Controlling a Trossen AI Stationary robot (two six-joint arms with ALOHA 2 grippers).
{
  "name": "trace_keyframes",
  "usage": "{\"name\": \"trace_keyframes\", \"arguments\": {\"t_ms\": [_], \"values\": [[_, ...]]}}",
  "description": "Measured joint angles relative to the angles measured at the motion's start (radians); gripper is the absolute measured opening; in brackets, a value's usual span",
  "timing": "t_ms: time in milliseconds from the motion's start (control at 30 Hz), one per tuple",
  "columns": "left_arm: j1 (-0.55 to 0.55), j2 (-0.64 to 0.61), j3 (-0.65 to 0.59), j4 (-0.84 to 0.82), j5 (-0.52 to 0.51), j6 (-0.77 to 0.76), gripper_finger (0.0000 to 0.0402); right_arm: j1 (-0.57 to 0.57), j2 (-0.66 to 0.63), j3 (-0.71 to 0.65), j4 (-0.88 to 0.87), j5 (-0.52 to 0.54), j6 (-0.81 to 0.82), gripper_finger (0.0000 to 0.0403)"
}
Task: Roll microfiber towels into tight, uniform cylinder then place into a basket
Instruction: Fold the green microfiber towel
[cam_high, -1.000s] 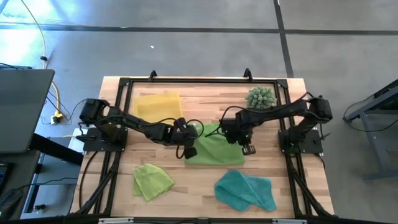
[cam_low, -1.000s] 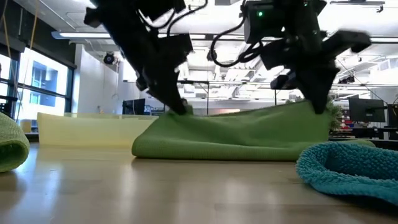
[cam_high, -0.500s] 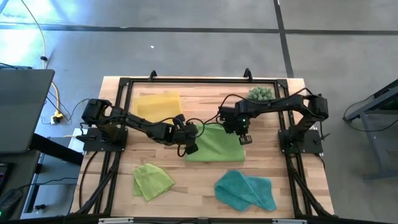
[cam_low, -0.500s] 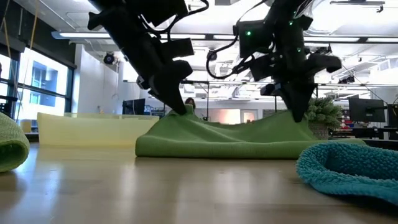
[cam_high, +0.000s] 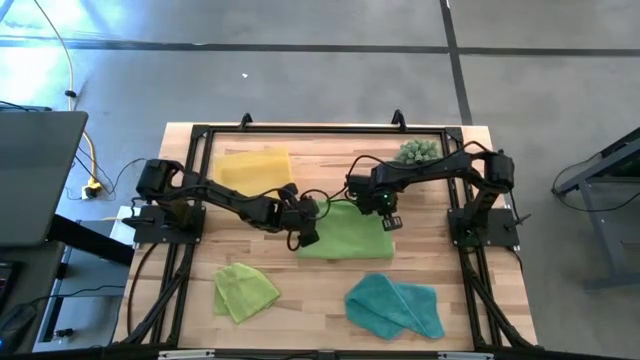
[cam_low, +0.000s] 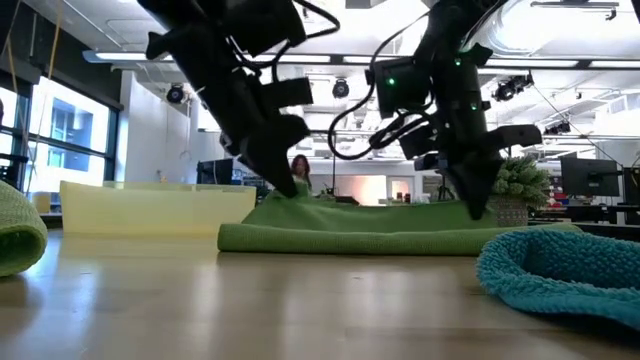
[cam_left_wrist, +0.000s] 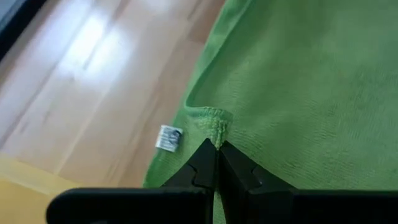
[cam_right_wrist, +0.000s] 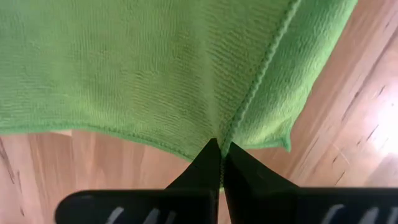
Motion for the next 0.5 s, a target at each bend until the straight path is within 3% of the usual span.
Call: {"name": "trace_keyframes", "arguments": {"t_ms": [500], "values": [[0.0, 0.034, 0.0, 0.011, -0.078, 0.008, 0.0001, 0.0, 0.0, 0.0, 0.054, 0.008, 0.0, 0.0]]}}
